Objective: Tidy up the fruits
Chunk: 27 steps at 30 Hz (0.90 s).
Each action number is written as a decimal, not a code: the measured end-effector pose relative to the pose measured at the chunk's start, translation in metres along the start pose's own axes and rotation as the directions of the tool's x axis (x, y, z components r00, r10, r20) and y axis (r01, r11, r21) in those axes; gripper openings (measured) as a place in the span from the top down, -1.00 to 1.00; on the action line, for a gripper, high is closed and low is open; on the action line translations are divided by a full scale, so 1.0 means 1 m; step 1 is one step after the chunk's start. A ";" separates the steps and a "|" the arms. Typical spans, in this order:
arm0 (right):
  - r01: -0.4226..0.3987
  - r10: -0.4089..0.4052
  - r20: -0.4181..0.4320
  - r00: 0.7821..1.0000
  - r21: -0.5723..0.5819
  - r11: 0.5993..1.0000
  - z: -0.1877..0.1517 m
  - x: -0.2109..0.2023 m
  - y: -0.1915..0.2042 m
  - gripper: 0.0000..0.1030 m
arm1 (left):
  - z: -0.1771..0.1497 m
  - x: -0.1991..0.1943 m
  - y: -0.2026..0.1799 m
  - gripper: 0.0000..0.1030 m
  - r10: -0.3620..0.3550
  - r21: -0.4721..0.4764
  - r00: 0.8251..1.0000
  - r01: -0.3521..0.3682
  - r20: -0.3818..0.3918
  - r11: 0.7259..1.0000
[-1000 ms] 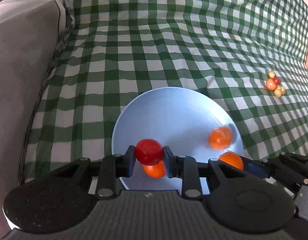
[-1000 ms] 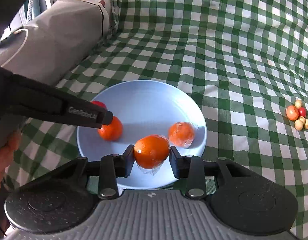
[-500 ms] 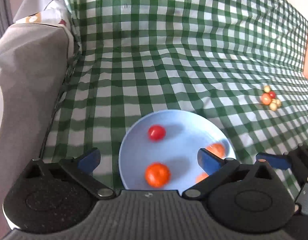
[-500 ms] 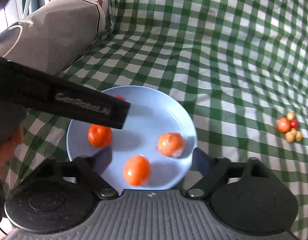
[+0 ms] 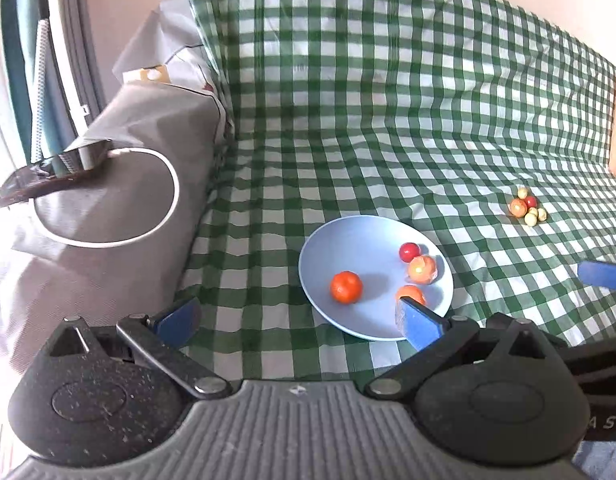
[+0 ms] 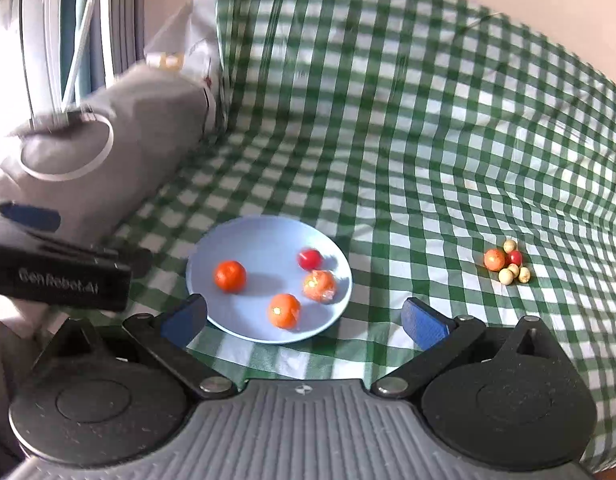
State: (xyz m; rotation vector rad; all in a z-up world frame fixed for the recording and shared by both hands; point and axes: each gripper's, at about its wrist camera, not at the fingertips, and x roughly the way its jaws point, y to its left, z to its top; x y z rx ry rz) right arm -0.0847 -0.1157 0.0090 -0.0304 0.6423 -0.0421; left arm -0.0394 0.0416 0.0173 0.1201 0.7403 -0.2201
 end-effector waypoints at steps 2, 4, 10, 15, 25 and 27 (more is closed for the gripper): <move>-0.004 0.003 0.016 1.000 0.030 1.000 -0.004 -0.013 0.002 -0.99 | -0.001 -0.009 0.001 -1.00 0.008 -0.006 1.000 -0.008 0.004 1.000; -0.016 0.015 0.021 1.000 0.045 0.999 -0.006 -0.020 0.002 -0.99 | -0.002 -0.017 0.001 -1.00 0.013 -0.012 1.000 -0.013 0.010 1.000; -0.005 0.004 0.040 0.999 0.043 0.999 -0.012 -0.039 0.004 -0.99 | -0.003 -0.029 -0.002 -1.00 0.016 -0.009 1.000 -0.016 0.014 1.000; 0.006 -0.008 0.045 0.999 0.063 0.998 -0.014 -0.045 0.001 -0.99 | -0.005 -0.034 -0.002 -1.00 0.013 -0.004 1.000 -0.013 0.012 1.000; 0.011 -0.014 0.031 0.999 0.074 0.997 -0.015 -0.042 -0.004 -0.99 | -0.005 -0.024 -0.002 -1.00 0.018 0.011 1.000 -0.018 -0.004 1.000; 0.011 -0.013 0.025 1.000 0.075 0.997 -0.015 -0.040 -0.004 -0.99 | -0.005 -0.022 -0.002 -1.00 0.016 0.009 1.000 -0.016 -0.007 1.000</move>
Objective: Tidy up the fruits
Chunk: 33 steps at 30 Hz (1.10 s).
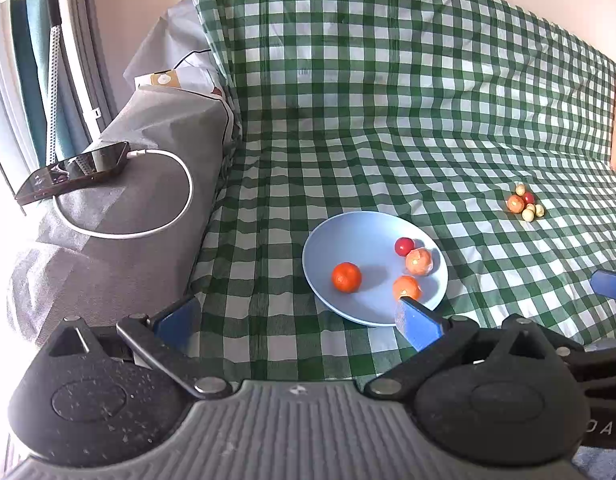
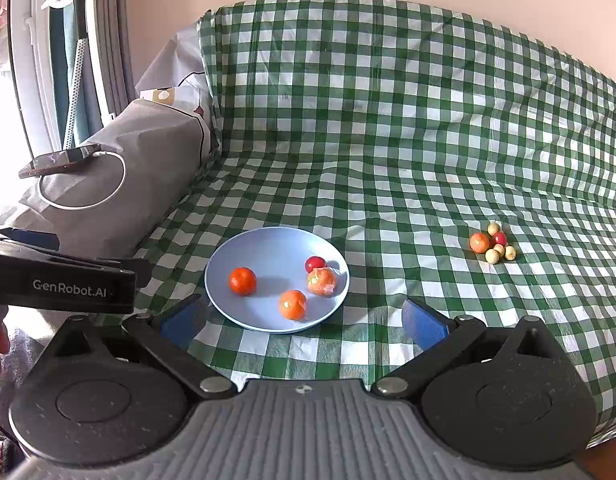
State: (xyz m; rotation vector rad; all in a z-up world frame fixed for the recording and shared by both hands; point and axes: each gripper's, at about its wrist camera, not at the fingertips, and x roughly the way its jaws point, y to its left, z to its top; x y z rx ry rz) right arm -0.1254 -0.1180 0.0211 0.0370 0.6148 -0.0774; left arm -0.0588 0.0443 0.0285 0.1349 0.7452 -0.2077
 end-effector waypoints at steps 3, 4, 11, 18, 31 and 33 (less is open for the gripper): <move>0.003 -0.003 -0.006 1.000 0.001 1.000 0.000 0.003 0.002 -0.99 | -0.001 0.001 0.000 -1.00 -0.001 -0.002 1.000 0.001 0.000 1.000; 0.003 -0.003 -0.008 1.000 0.001 1.000 0.001 0.004 0.003 -0.99 | -0.001 0.001 0.000 -1.00 -0.001 -0.001 1.000 0.001 0.001 1.000; 0.005 -0.005 -0.015 1.000 -0.001 1.000 0.001 0.008 0.004 -0.99 | -0.001 0.005 -0.002 -1.00 0.000 0.000 1.000 0.000 -0.003 1.000; 0.005 -0.005 -0.019 1.000 -0.002 1.000 0.000 0.011 0.003 -0.99 | -0.002 0.007 -0.004 -1.00 -0.001 -0.001 1.000 0.001 -0.007 1.000; -0.005 0.005 -0.037 0.999 -0.006 1.000 -0.001 0.022 0.002 -0.99 | -0.003 0.018 -0.006 -1.00 -0.008 -0.007 1.000 0.008 -0.026 1.000; -0.003 0.003 -0.036 0.999 -0.005 1.000 -0.001 0.023 0.002 -0.99 | -0.003 0.020 -0.007 -1.00 -0.007 -0.005 1.000 0.007 -0.029 1.000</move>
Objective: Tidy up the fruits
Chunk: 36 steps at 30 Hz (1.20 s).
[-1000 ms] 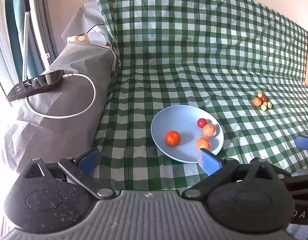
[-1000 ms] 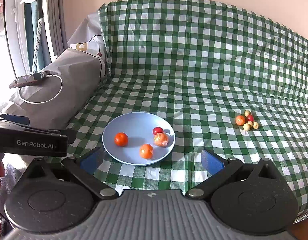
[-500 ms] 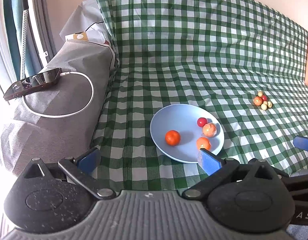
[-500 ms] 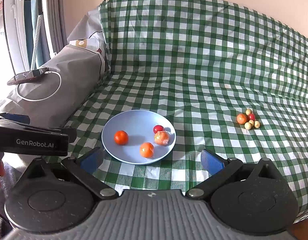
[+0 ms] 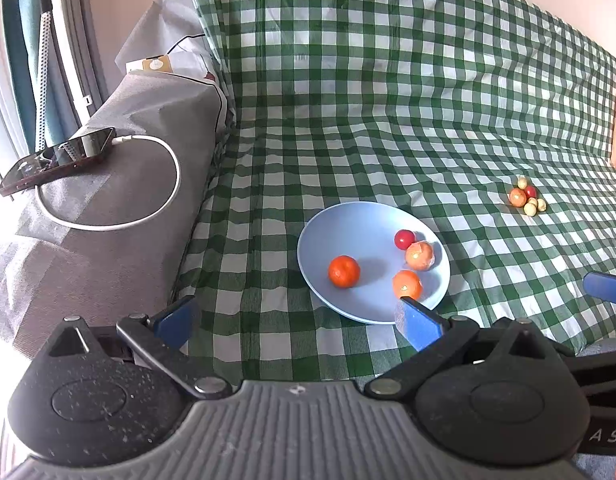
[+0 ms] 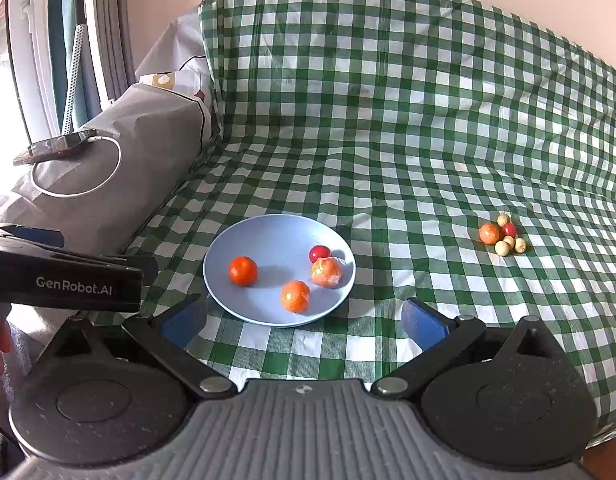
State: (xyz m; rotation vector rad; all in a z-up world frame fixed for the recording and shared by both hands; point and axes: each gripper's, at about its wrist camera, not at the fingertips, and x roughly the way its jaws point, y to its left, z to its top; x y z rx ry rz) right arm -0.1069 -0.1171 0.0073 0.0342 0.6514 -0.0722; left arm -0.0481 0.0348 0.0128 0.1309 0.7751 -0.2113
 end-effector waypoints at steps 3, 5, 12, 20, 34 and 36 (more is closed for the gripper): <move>-0.002 0.002 -0.004 1.000 0.000 1.000 0.001 0.002 -0.001 -0.99 | 0.000 0.002 0.000 -1.00 -0.002 0.001 1.000 0.002 -0.002 1.000; -0.001 0.001 -0.005 1.000 0.000 1.000 0.001 0.004 -0.001 -0.99 | 0.001 0.003 -0.001 -1.00 -0.001 0.002 1.000 0.001 -0.003 1.000; 0.002 -0.002 -0.023 1.000 0.014 1.000 0.003 0.015 -0.004 -0.99 | 0.006 0.012 0.001 -1.00 -0.003 0.001 1.000 0.003 -0.016 1.000; 0.021 -0.020 -0.042 0.999 0.030 0.999 0.005 0.027 -0.010 -0.99 | 0.012 0.023 0.000 -1.00 -0.021 -0.006 1.000 0.021 -0.013 1.000; 0.183 -0.184 0.004 0.983 0.113 0.977 0.024 0.045 -0.064 -0.99 | 0.055 0.047 -0.035 -1.00 -0.011 0.041 0.999 0.009 0.043 0.999; 0.216 -0.219 0.008 0.976 0.146 0.966 0.025 0.047 -0.080 -0.99 | 0.064 0.051 -0.045 -1.00 -0.028 0.050 0.998 0.026 0.047 0.998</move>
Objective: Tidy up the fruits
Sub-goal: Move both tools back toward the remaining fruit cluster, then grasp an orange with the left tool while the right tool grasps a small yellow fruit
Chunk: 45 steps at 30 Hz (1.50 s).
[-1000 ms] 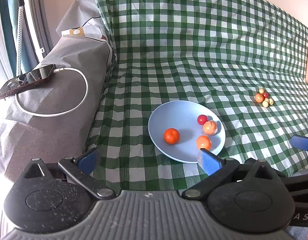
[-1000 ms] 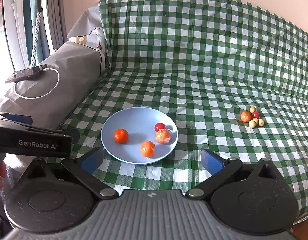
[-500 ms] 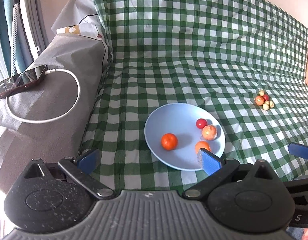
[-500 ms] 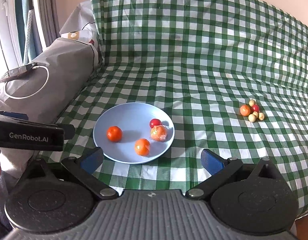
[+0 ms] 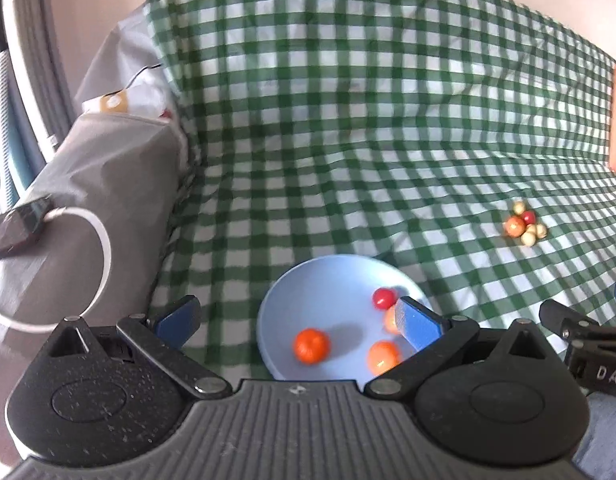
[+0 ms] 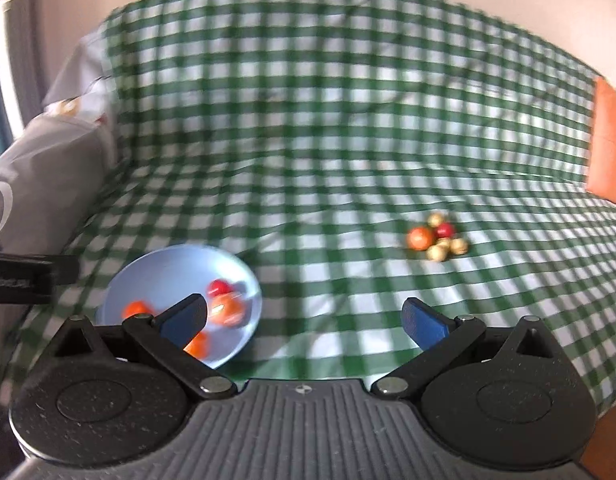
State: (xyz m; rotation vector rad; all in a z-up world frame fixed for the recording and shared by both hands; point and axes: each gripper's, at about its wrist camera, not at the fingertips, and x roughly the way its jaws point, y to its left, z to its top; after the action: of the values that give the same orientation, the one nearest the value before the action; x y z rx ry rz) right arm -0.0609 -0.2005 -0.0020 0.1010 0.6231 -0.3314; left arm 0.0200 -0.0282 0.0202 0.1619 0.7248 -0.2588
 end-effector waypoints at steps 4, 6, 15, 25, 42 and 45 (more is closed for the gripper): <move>0.070 -0.070 0.006 0.998 0.055 0.996 0.001 0.011 -0.030 -0.99 | 0.013 0.010 -0.025 -1.00 -0.043 0.011 0.999 0.043 0.013 0.999; 0.096 -0.097 0.009 0.995 0.071 0.993 0.000 0.016 -0.044 -0.99 | 0.020 0.018 -0.040 -1.00 -0.076 0.017 0.997 0.076 0.000 0.997; 0.198 -0.196 -0.028 0.980 0.172 0.965 -0.011 0.062 -0.117 -0.99 | 0.042 0.082 -0.103 -1.00 -0.214 0.028 0.974 0.216 -0.073 0.976; 0.278 -0.259 -0.111 0.959 0.231 0.932 -0.012 0.172 -0.204 -0.99 | 0.069 0.189 -0.214 -1.00 -0.323 0.192 0.938 0.342 -0.124 0.920; 0.130 -0.125 -0.083 0.989 0.064 0.989 0.000 0.290 -0.257 -0.99 | 0.083 0.306 -0.325 -0.37 -0.443 0.434 0.863 0.506 -0.244 0.746; 0.099 -0.096 -0.065 0.993 0.035 0.995 0.004 0.298 -0.255 -0.98 | 0.088 0.316 -0.326 -0.06 -0.464 0.397 0.839 0.543 -0.282 0.740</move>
State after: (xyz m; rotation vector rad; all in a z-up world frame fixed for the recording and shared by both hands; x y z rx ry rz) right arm 0.0831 -0.5228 -0.1725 0.1184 0.6857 -0.4359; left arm 0.2084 -0.4168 -0.1457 0.4493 0.8565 -0.9630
